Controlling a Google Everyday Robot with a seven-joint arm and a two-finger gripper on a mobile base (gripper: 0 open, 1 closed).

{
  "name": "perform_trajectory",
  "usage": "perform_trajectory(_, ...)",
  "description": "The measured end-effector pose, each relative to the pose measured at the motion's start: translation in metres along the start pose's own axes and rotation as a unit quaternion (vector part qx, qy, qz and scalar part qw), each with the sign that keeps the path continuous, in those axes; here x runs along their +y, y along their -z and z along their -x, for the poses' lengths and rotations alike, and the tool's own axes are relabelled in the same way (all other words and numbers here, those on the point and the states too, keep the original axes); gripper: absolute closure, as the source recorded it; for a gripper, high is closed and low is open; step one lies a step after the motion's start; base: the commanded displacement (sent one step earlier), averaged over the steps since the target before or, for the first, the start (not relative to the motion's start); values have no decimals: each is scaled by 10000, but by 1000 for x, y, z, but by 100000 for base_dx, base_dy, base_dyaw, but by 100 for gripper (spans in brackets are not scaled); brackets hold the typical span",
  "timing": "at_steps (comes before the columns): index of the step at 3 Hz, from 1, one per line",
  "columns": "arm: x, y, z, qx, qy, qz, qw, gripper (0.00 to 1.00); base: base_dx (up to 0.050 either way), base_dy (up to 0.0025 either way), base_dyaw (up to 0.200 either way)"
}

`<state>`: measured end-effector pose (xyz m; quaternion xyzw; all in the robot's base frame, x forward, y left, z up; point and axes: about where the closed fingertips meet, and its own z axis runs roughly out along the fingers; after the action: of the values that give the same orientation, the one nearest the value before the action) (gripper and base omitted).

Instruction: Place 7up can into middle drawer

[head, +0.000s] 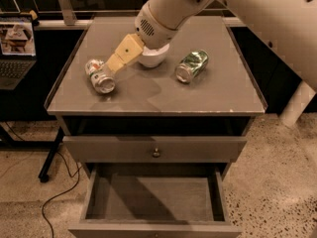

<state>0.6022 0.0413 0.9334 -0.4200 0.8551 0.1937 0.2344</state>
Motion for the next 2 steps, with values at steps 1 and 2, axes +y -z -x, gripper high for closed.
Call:
perform_trajectory(1,-6,-10,1,-2,-315,29,9995,0,0,0,0)
perform_trajectory(2,-6,-11,1,-3,-315,31,9995,0,0,0,0)
